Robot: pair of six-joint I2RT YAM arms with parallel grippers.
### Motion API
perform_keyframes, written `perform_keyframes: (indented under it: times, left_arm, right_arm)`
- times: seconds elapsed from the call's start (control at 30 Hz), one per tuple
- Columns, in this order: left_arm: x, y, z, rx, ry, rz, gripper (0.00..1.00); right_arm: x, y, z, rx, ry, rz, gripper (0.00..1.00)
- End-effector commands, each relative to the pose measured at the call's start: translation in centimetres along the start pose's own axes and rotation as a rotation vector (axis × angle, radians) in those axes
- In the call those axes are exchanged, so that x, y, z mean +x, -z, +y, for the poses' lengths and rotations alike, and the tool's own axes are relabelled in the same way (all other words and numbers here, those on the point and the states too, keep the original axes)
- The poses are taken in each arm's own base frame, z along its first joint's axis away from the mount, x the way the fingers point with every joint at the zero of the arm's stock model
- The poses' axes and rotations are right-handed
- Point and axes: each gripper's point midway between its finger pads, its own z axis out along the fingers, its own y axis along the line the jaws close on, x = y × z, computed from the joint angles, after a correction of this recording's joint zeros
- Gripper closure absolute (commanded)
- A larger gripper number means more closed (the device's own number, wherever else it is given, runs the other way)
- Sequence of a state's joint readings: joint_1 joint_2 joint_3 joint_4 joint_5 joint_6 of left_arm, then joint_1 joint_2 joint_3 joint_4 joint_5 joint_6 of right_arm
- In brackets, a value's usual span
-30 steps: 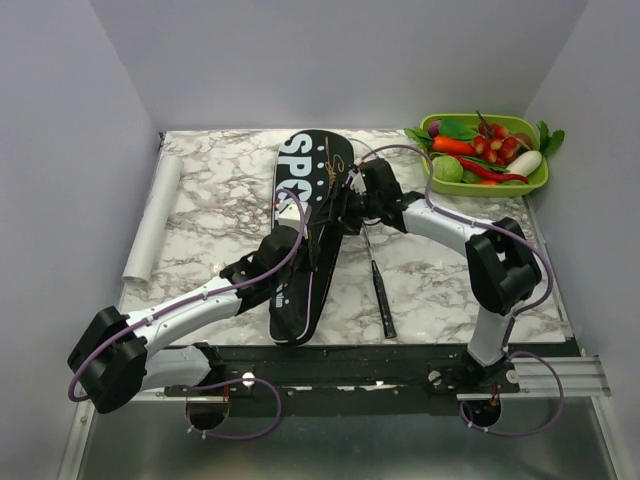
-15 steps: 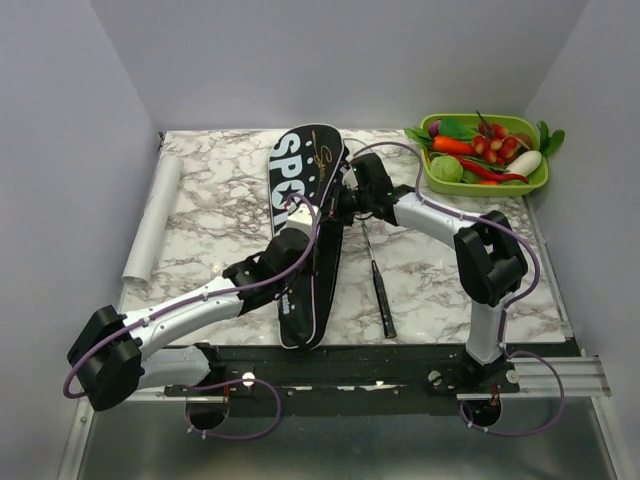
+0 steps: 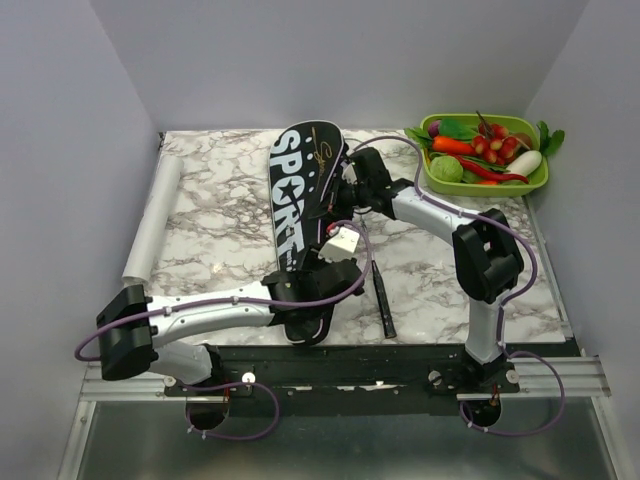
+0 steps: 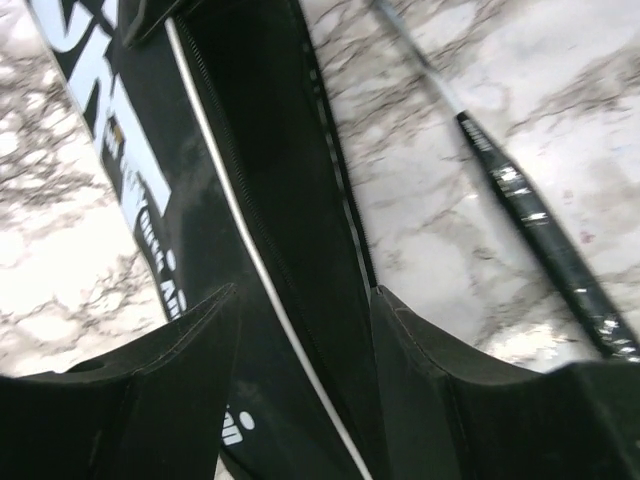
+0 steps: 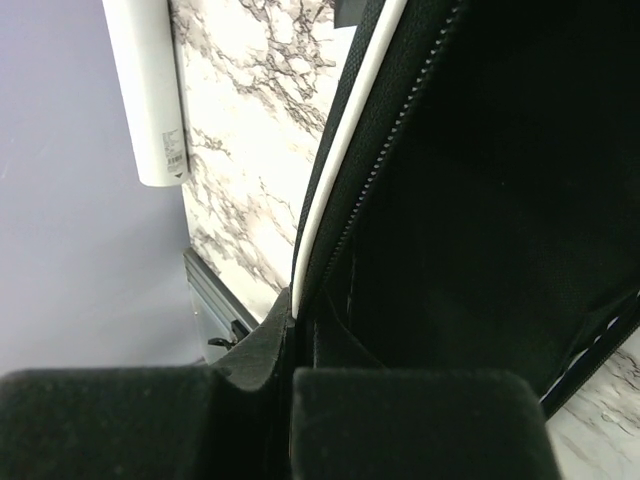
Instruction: Pack up the badminton gear
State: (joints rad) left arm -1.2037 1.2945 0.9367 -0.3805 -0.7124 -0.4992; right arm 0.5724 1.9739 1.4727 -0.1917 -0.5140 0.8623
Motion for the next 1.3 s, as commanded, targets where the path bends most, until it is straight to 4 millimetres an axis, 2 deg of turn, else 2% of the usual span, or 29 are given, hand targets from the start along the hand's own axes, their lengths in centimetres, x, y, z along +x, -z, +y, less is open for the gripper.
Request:
perform_keyframes:
  times: [0.0, 0.33, 0.53, 0.57, 0.67, 0.7, 0.73, 0.87, 0.97, 1.03, 1.07, 1.1, 1.13, 1.17, 1.2, 1.27]
  left_arm:
    - [2.4, 0.1, 2.4, -0.220, -0.049, 0.068, 0.38]
    - [6.1, -1.0, 2.0, -0.344, -0.069, 0.114, 0.35]
    - [7.5, -0.8, 3.1, -0.402, -0.063, 0.111, 0.36]
    - [7.6, -0.8, 3.2, -0.404, -0.066, 0.111, 0.40]
    - [7.5, -0.8, 3.3, -0.396, -0.064, 0.099, 0.72]
    - [7.4, -0.7, 3.3, -0.388, -0.060, 0.097, 0.90]
    - [7.5, -0.7, 3.3, -0.383, -0.062, 0.099, 0.99]
    - [7.3, -1.0, 2.2, -0.296, -0.037, 0.081, 1.00]
    - [7.3, -1.2, 2.2, -0.243, -0.028, 0.093, 1.00]
    - [7.0, -1.6, 3.2, -0.221, -0.008, 0.108, 1.00]
    - [6.7, -1.9, 3.0, -0.188, 0.032, 0.111, 1.00]
    - [5.8, -1.6, 3.4, -0.172, 0.074, 0.094, 1.00]
    - [5.8, -2.0, 4.9, -0.190, 0.100, 0.099, 1.00]
    - [5.4, -2.0, 5.1, -0.179, 0.134, 0.088, 1.00]
    - [4.5, -1.6, 5.7, -0.163, 0.172, 0.067, 1.00]
    - [4.1, -1.8, 7.7, -0.199, 0.203, 0.056, 1.00]
  right_arm:
    - [-0.7, 0.6, 0.7, 0.001, 0.024, -0.013, 0.99]
    - [0.6, 1.4, 0.7, -0.016, 0.038, 0.022, 0.99]
    - [1.4, 1.9, 1.3, -0.053, 0.028, 0.050, 0.99]
    - [1.5, 2.0, 1.4, -0.054, 0.030, 0.051, 0.99]
    - [1.7, 2.4, 1.3, -0.054, 0.037, 0.049, 0.99]
    - [1.8, 2.4, 1.2, -0.053, 0.040, 0.052, 0.99]
    - [2.0, 2.5, 1.2, -0.054, 0.044, 0.055, 0.99]
    - [2.4, 2.6, 0.9, -0.056, 0.061, 0.068, 0.99]
    - [2.8, 2.8, 0.7, -0.055, 0.090, 0.081, 0.99]
    - [2.9, 3.1, 0.6, -0.045, 0.123, 0.091, 0.99]
    - [2.7, 3.3, 0.4, -0.025, 0.132, 0.079, 0.96]
    - [2.5, 3.7, -0.3, 0.003, 0.127, 0.079, 0.88]
    - [2.2, 4.0, -0.8, 0.024, 0.131, 0.067, 0.75]
    - [1.5, 4.5, -1.3, 0.044, 0.122, 0.043, 0.53]
    - [0.9, 5.4, -1.3, 0.043, 0.116, 0.022, 0.48]
    - [-0.9, 7.2, -2.6, 0.054, 0.086, -0.023, 0.42]
